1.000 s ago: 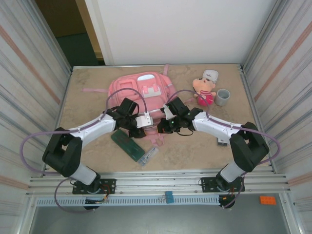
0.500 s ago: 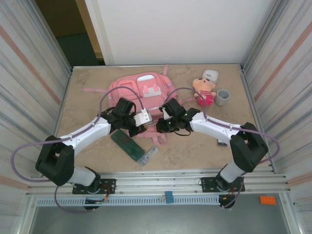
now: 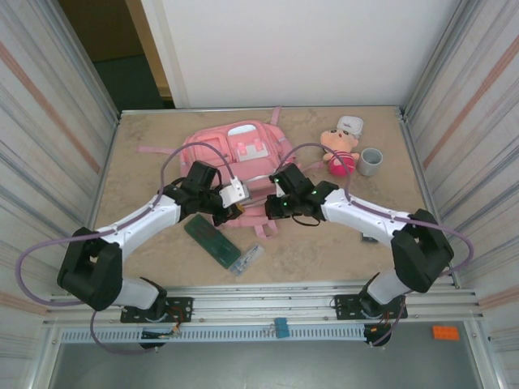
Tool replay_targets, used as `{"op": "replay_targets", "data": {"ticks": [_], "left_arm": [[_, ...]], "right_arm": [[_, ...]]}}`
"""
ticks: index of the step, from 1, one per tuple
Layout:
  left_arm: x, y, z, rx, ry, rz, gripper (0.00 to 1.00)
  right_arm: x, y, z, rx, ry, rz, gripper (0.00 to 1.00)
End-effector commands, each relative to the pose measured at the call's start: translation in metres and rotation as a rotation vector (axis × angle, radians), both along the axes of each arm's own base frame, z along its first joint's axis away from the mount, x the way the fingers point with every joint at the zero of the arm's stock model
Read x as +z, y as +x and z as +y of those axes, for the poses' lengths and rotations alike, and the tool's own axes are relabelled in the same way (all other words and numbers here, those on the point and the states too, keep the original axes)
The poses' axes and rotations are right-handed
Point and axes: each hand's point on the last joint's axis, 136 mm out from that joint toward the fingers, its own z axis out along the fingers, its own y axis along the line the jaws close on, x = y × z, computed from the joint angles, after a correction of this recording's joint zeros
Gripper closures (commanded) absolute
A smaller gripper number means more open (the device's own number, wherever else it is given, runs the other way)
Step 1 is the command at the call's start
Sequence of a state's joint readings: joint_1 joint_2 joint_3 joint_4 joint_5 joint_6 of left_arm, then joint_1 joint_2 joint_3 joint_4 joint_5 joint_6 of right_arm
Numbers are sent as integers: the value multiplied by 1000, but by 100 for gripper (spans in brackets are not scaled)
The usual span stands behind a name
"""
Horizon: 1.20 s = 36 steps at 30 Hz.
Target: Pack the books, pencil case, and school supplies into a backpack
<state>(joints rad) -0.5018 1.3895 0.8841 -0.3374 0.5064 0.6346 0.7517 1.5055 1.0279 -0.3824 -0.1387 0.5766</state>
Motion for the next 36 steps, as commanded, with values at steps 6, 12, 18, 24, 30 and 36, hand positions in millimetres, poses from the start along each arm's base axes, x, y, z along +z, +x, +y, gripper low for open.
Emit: {"op": "replay_targets", "data": {"ticks": [6, 12, 18, 24, 30, 36], "left_arm": [[7, 1, 29, -101, 74, -124, 96], [0, 6, 42, -68, 139, -122, 78], [41, -8, 15, -43, -5, -70, 36], [42, -23, -18, -74, -15, -66, 33], [5, -4, -14, -10, 120, -49, 47], [-14, -4, -1, -60, 200, -50, 85]], "right_arm": [[-4, -10, -50, 23, -21, 92, 100], [14, -27, -5, 164, 147, 116, 100], [27, -37, 28, 205, 201, 153, 100], [39, -50, 41, 199, 250, 307, 100], [51, -54, 43, 202, 258, 376, 100], [44, -48, 16, 173, 219, 412, 100]]}}
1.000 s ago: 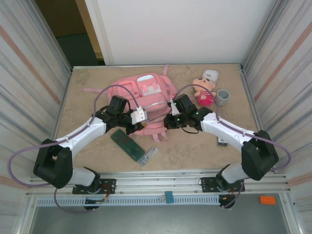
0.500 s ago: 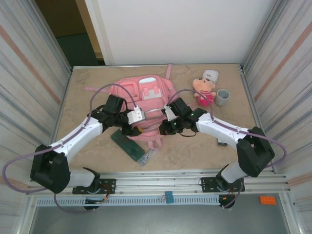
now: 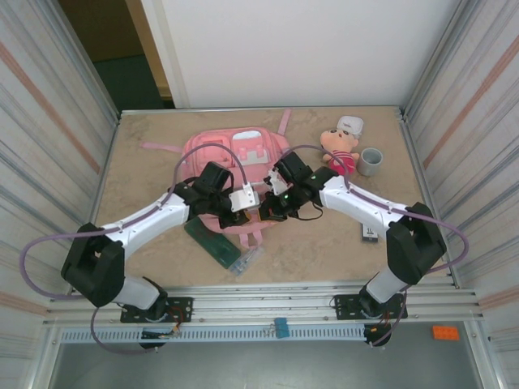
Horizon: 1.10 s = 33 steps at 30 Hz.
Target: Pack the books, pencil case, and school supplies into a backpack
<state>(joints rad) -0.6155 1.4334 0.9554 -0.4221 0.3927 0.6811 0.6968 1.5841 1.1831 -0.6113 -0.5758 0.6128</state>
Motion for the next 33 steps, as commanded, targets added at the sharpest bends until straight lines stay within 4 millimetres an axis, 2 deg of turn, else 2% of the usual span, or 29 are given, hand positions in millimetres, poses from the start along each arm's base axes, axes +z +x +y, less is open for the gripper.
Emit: {"op": "replay_targets", "data": {"ticks": [1, 3, 7, 14, 18, 21, 24, 27, 30, 33], "left_arm": [[-10, 9, 23, 21, 90, -24, 91], [-12, 10, 36, 18, 112, -20, 95], [-14, 2, 57, -15, 153, 0, 96], [2, -5, 64, -44, 112, -32, 95], [-3, -8, 76, -41, 166, -41, 91], [-3, -3, 83, -6, 196, -63, 71], [22, 1, 70, 67, 94, -42, 50], [55, 9, 55, 179, -35, -16, 35], [76, 8, 33, 217, -126, -13, 28], [78, 4, 12, 200, -120, -59, 25]], "right_arm": [[19, -2, -21, 11, 21, 40, 100], [19, 3, -39, -11, 2, 44, 100], [14, 14, -65, -36, -24, 54, 100], [-3, 30, -69, -4, -30, 48, 100], [-14, 47, -72, -26, -48, 35, 100], [-3, 51, -61, -8, -21, 24, 100], [16, 45, -39, 23, 55, -6, 100], [26, 38, -26, 40, 80, -20, 100], [33, 29, -15, 66, 82, -36, 100], [40, 22, -7, 82, 86, -50, 100]]}}
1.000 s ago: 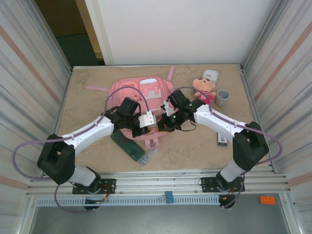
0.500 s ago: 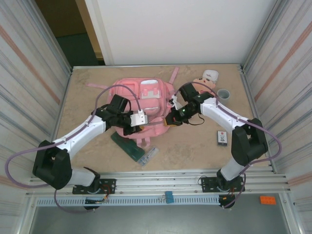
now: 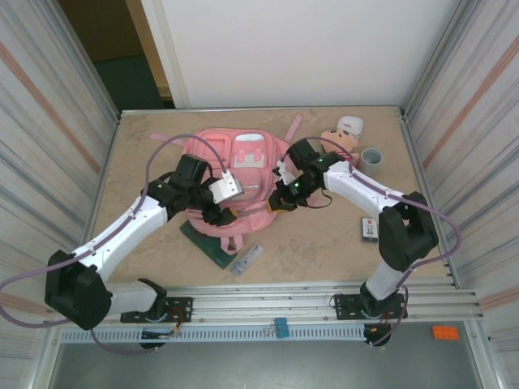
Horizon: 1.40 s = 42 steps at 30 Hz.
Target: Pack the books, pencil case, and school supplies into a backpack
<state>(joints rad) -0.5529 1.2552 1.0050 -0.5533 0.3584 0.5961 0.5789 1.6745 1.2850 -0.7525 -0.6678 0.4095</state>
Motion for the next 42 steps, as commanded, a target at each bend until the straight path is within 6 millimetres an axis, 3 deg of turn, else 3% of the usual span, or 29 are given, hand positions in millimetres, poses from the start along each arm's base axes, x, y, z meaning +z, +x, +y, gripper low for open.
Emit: {"op": "replay_targets", "data": {"ticks": [1, 7, 10, 13, 17, 20, 26, 31, 35, 38, 39, 42], "left_arm": [[18, 1, -23, 47, -64, -22, 25], [-22, 7, -32, 51, 22, 73, 32], [-37, 8, -31, 37, 77, 93, 48], [-39, 6, -29, 9, 98, 80, 69], [-32, -3, -23, -50, 109, 28, 94], [-29, -10, -12, -75, 131, -18, 99], [-16, -31, 2, -124, 106, -52, 100], [-7, -40, 7, -129, 69, -67, 100], [-4, -31, 6, -71, 53, -75, 97], [-2, -25, -2, -53, 18, -61, 96], [-2, -23, -6, -46, 7, -56, 92], [5, -20, -16, -37, -37, -30, 54]], "right_arm": [[42, -4, 15, 14, 83, -70, 100], [52, -12, 21, 19, 109, -85, 100], [54, -12, 21, 19, 129, -91, 100], [51, -9, 15, 7, 129, -92, 100], [29, 14, -14, -81, 80, -87, 100], [11, 37, -40, -153, 33, -82, 100], [-17, 91, -78, -257, -38, -103, 100], [-26, 128, -90, -310, -37, -116, 100], [-12, 128, -77, -284, 25, -138, 98], [-1, 119, -75, -277, 48, -160, 75], [5, 116, -76, -281, 55, -170, 70], [17, 103, -83, -301, 57, -190, 59]]}}
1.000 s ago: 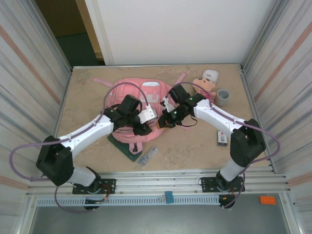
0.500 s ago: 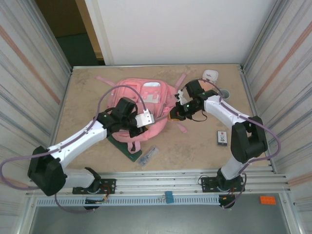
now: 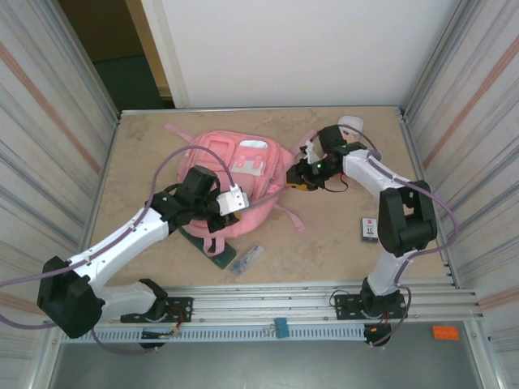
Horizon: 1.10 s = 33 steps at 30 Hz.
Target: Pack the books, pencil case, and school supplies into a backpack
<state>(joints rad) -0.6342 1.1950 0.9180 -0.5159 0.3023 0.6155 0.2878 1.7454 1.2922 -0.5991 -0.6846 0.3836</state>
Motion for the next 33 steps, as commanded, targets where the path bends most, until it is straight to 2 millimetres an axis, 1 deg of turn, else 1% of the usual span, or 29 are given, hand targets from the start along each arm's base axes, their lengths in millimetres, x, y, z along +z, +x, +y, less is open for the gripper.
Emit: {"op": "replay_targets", "data": {"ticks": [1, 2, 4, 6, 8, 11, 14, 17, 20, 22, 24, 28, 31, 32, 33], "left_arm": [[22, 5, -10, 35, -87, 12, 45], [26, 8, -9, 44, -95, 2, 39], [33, 13, 0, 68, -118, -25, 31], [39, 17, 14, 77, -142, -45, 26], [39, 18, 29, 71, -138, -60, 23], [27, 25, 54, 64, -78, -84, 20], [7, 27, 67, 7, 37, -81, 17], [-8, 30, 69, -71, 119, -56, 16], [-16, 40, 67, -108, 156, -51, 14], [-25, 51, 66, -106, 193, -66, 9], [-37, 53, 64, -135, 230, -64, 8], [-54, 56, 61, -162, 273, -36, 9], [-66, 64, 60, -151, 311, -55, 11], [-69, 68, 59, -144, 321, -70, 16], [-71, 74, 59, -128, 332, -90, 29]], "right_arm": [[32, -5, -14, -44, -11, -105, 57], [34, -11, -18, -49, -25, -111, 57], [41, -20, -25, -55, -54, -145, 55], [46, -31, -29, -54, -86, -192, 55], [49, -40, -32, -50, -122, -250, 53], [54, -55, -28, -42, -134, -338, 52], [56, -66, -20, -33, -131, -402, 52], [56, -75, -14, -24, -140, -446, 51], [54, -79, -10, -16, -152, -473, 51], [55, -80, -8, -16, -156, -488, 51], [53, -80, -8, -18, -168, -491, 51], [53, -79, -8, -23, -176, -501, 50], [54, -78, -8, -33, -172, -517, 49], [56, -77, -9, -40, -169, -527, 48], [58, -76, -10, -48, -168, -537, 48]]}}
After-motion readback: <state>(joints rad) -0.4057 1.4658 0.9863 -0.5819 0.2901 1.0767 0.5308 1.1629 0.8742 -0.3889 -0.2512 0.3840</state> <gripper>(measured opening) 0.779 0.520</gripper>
